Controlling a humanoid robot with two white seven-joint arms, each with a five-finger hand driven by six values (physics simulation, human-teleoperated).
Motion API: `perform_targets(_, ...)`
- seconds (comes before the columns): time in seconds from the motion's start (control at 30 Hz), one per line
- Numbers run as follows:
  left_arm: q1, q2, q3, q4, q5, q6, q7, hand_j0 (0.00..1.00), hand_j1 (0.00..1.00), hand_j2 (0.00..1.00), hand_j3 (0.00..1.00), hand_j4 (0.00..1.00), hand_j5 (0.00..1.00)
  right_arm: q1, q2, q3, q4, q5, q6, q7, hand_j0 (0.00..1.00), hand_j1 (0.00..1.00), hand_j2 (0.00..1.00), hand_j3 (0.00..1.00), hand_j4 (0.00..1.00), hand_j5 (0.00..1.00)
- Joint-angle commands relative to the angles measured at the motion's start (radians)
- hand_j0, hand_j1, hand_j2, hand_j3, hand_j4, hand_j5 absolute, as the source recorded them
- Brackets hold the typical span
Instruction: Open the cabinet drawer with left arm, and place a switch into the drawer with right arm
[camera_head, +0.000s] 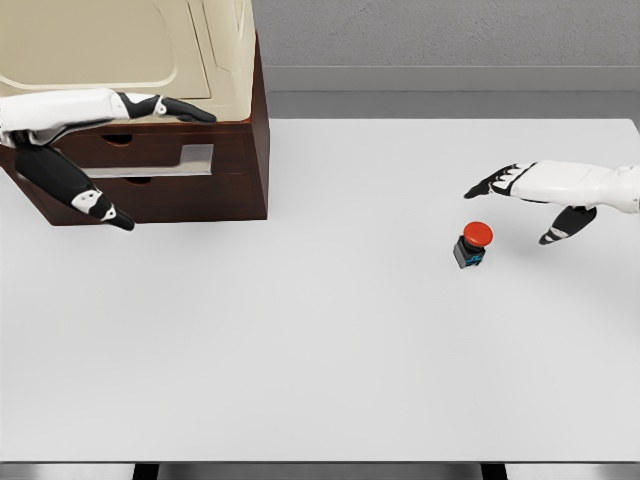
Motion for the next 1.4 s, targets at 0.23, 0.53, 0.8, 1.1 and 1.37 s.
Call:
perform_targets(0.23,0.005,0.005,0.001,-0.001,0.010,0.067,-0.001,1.00,1.00,1.00,1.00,1.00,1.00,-0.005,-0.001,0.001,0.016,-0.007,0.003,0.000,1.00,1.00,1.00,1.00,1.00,1.00)
perform_targets(0.53,0.021,0.019,0.001,0.000,0.007,0.199,-0.001,1.00,1.00,1.00,1.00,1.00,1.00,-0.011,0.000,0.015,-0.060,-0.009,0.003,0.000,1.00,1.00,1.00,1.00,1.00,1.00)
perform_targets(0.8,0.023,0.013,0.005,0.000,-0.021,0.339,-0.001,1.00,1.00,1.00,1.00,1.00,1.00,-0.008,0.004,0.062,-0.093,-0.013,0.032,0.000,1.00,1.00,1.00,1.00,1.00,1.00)
perform_targets(1.1,0.028,-0.001,0.019,0.000,-0.107,0.357,-0.001,1.00,1.00,1.00,1.00,1.00,1.00,-0.008,0.074,0.097,-0.028,-0.010,0.034,0.000,1.00,1.00,1.00,1.00,1.00,1.00)
perform_targets(1.37,0.064,0.000,0.048,0.006,-0.121,0.360,-0.001,1.00,1.00,1.00,1.00,1.00,1.00,-0.009,0.089,0.114,-0.005,-0.010,0.032,0.000,0.96,0.96,0.96,0.96,0.96,0.96)
